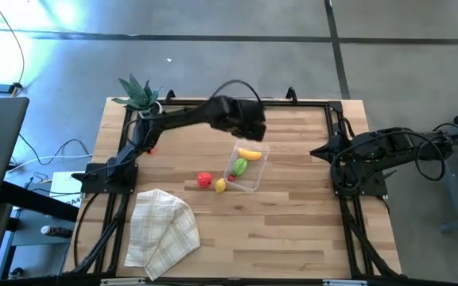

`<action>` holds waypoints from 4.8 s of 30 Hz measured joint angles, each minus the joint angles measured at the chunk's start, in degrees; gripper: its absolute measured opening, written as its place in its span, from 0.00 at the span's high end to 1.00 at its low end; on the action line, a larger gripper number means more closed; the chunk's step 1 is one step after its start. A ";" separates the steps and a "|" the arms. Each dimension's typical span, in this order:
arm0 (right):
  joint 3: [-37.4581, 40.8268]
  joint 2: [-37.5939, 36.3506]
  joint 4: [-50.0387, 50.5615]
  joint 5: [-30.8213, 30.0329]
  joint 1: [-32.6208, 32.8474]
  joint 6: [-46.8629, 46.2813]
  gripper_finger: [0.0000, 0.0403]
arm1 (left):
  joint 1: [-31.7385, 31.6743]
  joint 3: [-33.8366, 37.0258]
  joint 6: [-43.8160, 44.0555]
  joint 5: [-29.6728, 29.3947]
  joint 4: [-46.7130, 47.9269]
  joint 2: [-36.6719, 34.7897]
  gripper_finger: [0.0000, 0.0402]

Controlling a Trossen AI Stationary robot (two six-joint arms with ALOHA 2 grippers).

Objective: Pick and placing Produce into tupperware
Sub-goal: Put the watermelon into the transparent bin

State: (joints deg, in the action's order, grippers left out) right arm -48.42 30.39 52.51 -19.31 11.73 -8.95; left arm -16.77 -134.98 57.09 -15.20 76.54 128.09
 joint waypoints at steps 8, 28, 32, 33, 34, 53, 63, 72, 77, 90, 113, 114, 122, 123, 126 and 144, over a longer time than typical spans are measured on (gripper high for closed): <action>0.00 0.00 0.00 0.02 0.02 0.00 0.97 | 8.07 0.00 9.00 -2.84 -2.15 0.33 0.31; 0.00 0.00 0.00 0.02 0.00 0.00 0.97 | 11.14 1.95 9.39 3.69 -8.34 7.91 0.33; 0.00 0.00 0.00 0.01 0.01 0.00 0.97 | 11.10 1.97 9.43 4.67 -8.45 9.93 0.34; 0.00 0.00 0.00 0.02 0.02 0.00 0.97 | 10.95 1.98 9.62 5.19 -8.25 10.07 0.34; 0.00 0.00 0.00 0.00 0.01 0.00 0.97 | 10.79 1.99 9.70 5.41 -8.20 10.20 0.34; 0.00 0.00 0.00 0.00 0.00 0.00 0.97 | 9.96 1.99 11.77 7.81 -7.40 15.00 0.33; 0.00 0.00 0.00 0.01 0.01 0.00 0.97 | 9.64 1.99 12.34 7.22 -7.53 14.95 0.33; 0.00 0.00 -0.01 0.02 0.01 0.00 0.97 | 9.22 1.97 12.29 7.95 -7.58 15.57 0.33; 0.00 0.00 0.00 0.01 0.01 0.00 0.97 | 8.82 1.97 12.25 7.18 -7.60 15.57 0.33; 0.00 0.00 0.00 0.00 0.00 0.00 0.97 | 8.52 1.95 11.64 9.60 -7.52 17.44 0.33; 0.00 0.00 0.00 0.00 0.01 0.00 0.97 | 8.52 1.97 9.24 8.11 -7.51 17.40 0.30; 0.00 0.01 0.00 0.01 0.02 0.00 0.97 | 8.52 1.97 9.17 8.11 -7.51 17.40 0.28; 0.00 0.02 0.00 0.02 0.00 0.00 0.97 | 8.52 1.97 8.93 8.11 -7.51 17.39 0.12; 0.00 0.01 0.00 0.00 0.02 0.00 0.97 | 8.52 1.97 8.92 8.10 -7.50 17.34 0.10; 0.00 0.00 -0.01 0.01 0.01 0.00 0.97 | 8.52 1.97 8.93 8.07 -7.47 17.29 0.08; 0.00 0.02 -0.02 0.00 0.00 0.00 0.97 | 8.53 0.00 9.40 5.07 -5.76 16.59 0.15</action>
State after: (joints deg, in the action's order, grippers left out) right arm -48.42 30.41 52.49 -19.31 11.73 -8.95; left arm -8.24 -134.98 66.49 -10.13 70.79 144.68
